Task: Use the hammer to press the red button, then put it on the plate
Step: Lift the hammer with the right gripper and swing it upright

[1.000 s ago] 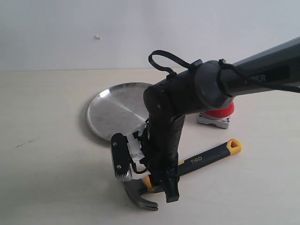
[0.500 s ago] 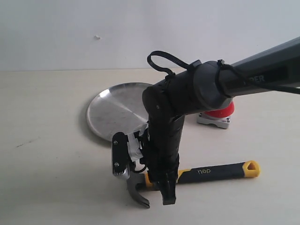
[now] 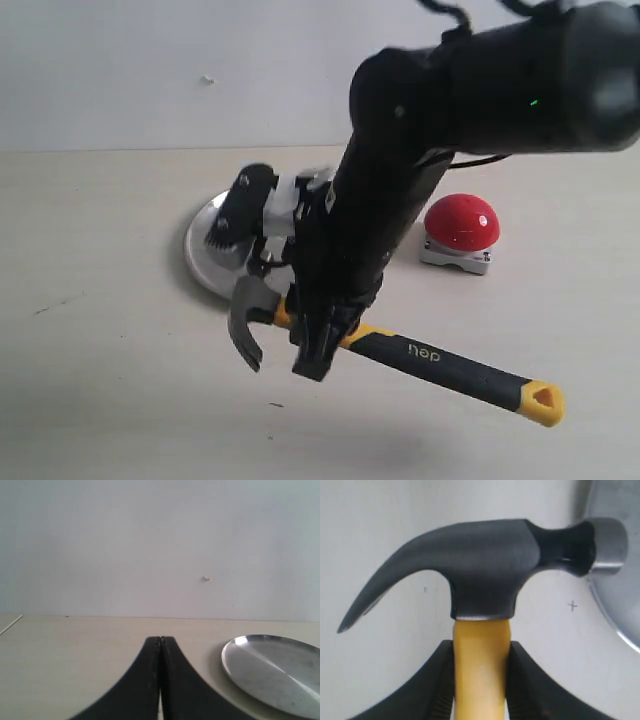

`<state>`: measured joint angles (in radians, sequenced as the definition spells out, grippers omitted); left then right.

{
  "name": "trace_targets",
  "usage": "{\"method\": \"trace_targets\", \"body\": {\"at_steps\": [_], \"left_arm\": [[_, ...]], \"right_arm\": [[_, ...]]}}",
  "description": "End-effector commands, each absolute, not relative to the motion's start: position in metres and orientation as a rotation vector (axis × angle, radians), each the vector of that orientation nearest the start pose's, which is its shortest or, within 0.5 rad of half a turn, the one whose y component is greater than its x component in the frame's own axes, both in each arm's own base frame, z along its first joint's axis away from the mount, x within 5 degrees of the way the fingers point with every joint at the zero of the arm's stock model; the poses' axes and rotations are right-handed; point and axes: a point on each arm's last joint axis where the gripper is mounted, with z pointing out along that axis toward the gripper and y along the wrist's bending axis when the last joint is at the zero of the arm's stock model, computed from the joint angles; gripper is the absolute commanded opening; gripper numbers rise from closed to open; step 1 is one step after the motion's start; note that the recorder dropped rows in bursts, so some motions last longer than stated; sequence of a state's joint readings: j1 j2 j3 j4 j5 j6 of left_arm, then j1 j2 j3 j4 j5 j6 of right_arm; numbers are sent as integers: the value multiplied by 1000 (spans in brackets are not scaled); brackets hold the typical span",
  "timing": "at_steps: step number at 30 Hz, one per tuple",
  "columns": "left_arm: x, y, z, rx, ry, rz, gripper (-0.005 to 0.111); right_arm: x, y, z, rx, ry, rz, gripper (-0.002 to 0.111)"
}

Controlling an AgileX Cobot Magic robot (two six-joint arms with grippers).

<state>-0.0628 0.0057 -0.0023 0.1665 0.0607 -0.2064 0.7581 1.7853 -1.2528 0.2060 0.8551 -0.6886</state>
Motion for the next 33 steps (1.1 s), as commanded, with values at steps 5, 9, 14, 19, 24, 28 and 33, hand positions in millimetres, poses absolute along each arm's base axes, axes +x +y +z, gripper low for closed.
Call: {"method": "trace_targets", "body": {"at_steps": [5, 9, 14, 19, 24, 28, 33], "left_arm": [[56, -3, 208, 8, 1541, -74, 0], [56, -3, 208, 8, 1541, -74, 0], [56, -3, 208, 8, 1541, -74, 0], [56, -3, 208, 8, 1541, -74, 0], [56, -3, 208, 8, 1541, -74, 0], [56, -3, 208, 8, 1541, -74, 0], [56, -3, 208, 8, 1541, -74, 0]], "right_arm": [[241, 256, 269, -1107, 2356, 576, 0], [238, 255, 259, -809, 2273, 753, 0], [225, 247, 228, -720, 2138, 886, 0], [226, 242, 238, -648, 2133, 862, 0], [233, 231, 244, -545, 2135, 721, 0], [236, 232, 234, -568, 2157, 670, 0], [236, 234, 231, -560, 2173, 707, 0]]}}
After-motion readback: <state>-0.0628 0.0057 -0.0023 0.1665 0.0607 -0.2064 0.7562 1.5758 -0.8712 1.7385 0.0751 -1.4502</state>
